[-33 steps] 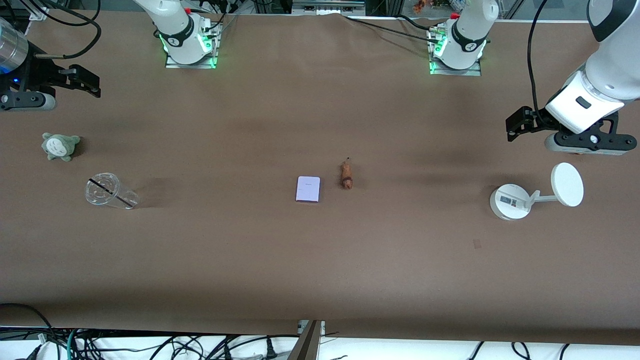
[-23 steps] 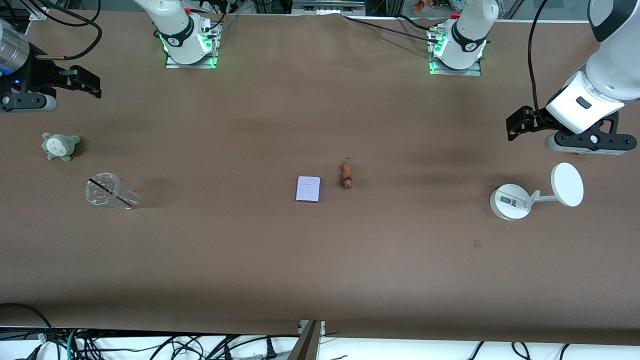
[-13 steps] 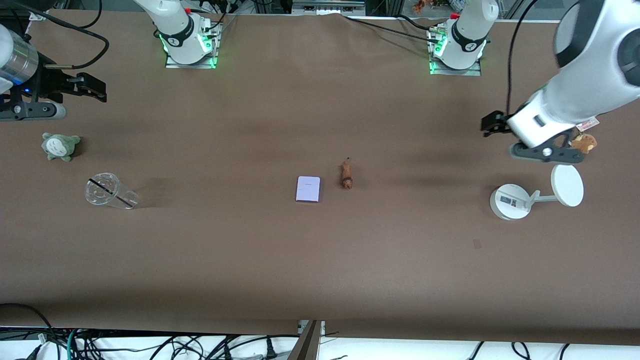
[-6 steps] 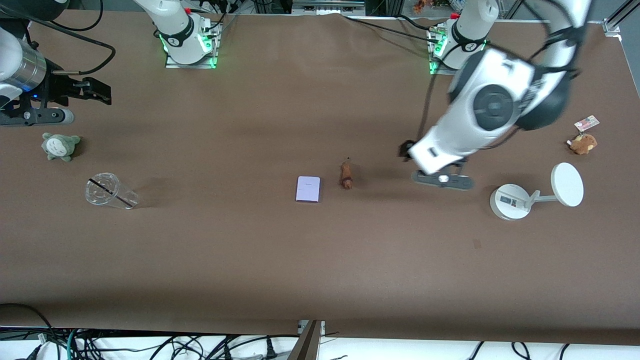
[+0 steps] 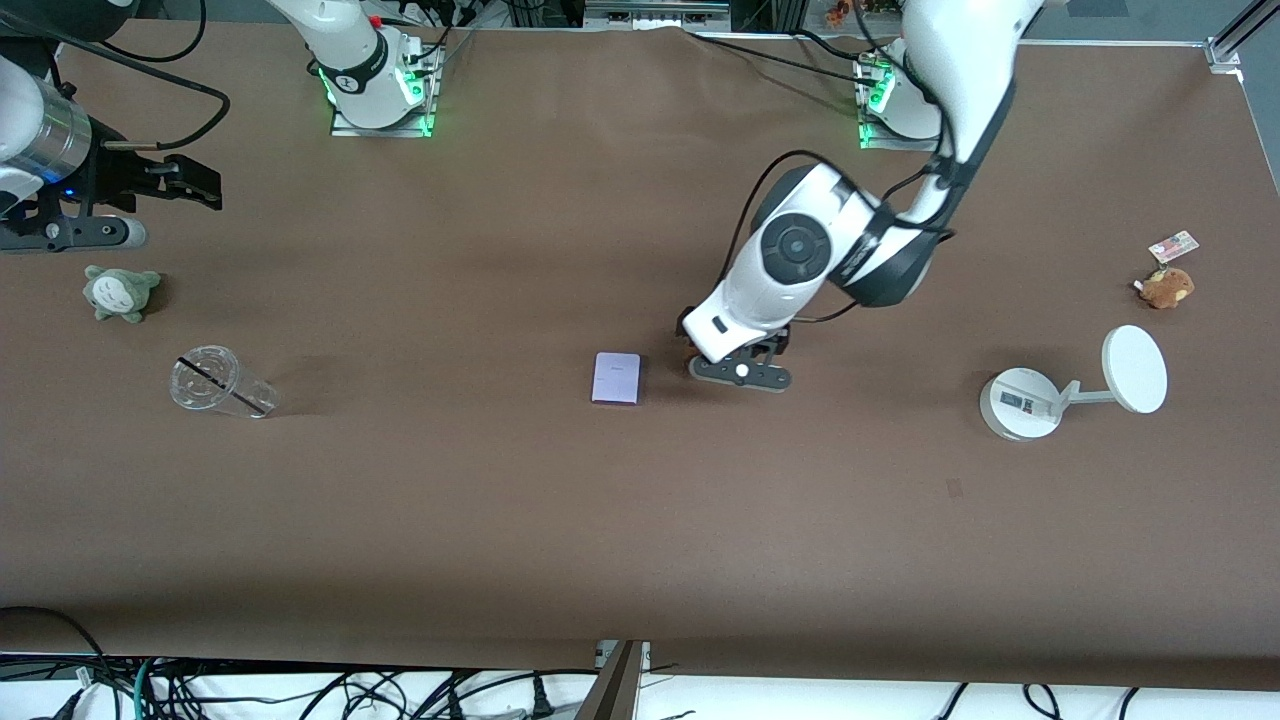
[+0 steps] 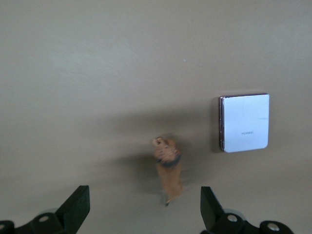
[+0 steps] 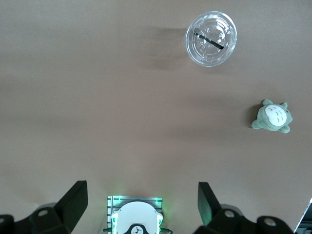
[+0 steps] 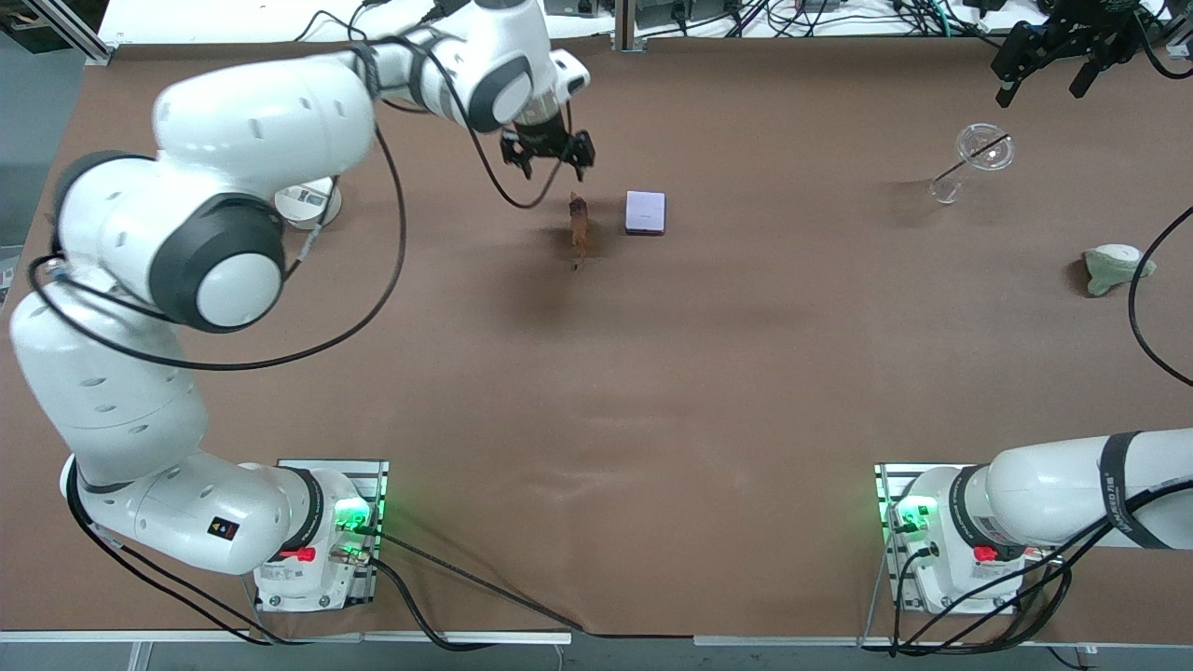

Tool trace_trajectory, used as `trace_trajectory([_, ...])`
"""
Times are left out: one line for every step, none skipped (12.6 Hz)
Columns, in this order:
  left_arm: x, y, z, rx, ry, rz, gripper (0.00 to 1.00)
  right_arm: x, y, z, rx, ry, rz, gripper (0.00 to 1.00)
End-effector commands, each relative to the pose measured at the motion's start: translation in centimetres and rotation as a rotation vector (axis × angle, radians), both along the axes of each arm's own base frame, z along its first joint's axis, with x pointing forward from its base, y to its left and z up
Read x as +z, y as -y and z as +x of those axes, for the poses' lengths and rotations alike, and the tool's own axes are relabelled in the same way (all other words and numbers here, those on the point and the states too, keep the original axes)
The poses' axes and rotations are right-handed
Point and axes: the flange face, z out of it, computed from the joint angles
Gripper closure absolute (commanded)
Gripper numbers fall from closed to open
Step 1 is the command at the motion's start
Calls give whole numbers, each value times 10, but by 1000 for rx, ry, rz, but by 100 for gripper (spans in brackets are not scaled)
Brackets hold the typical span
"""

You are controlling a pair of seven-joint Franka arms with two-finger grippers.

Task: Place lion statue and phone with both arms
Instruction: 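Move the left gripper over the brown lion statue beside the phone, then close the left gripper on the lion statue and lift it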

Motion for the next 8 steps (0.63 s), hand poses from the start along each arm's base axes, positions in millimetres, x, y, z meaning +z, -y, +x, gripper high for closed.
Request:
trace_trajectory([-33, 32, -19, 44, 30, 47, 0, 3, 2, -1, -9, 2, 12, 0])
trace_trajectory([-40, 38, -26, 60, 44, 85, 0, 2, 2, -1, -9, 0, 12, 0])
trace_trajectory([-47, 46, -35, 58, 64, 118, 0, 2, 2, -1, -9, 0, 12, 0])
trace_trajectory([-55, 51, -40, 43, 84, 148, 0, 2, 1, -1, -9, 0, 12, 0])
trace_trajectory([-60, 51, -40, 20, 107, 167, 0, 2, 0, -1, -7, 0, 13, 0])
trace_trajectory([-60, 52, -38, -1, 137, 167, 0, 2, 0, -1, -7, 0, 12, 0])
trace_trajectory([-65, 50, -36, -5, 142, 166, 0, 2, 1, -1, -7, 2, 14, 0])
trace_trajectory([-70, 51, -38, -9, 138, 166, 0, 2, 1, -1, -7, 0, 13, 0])
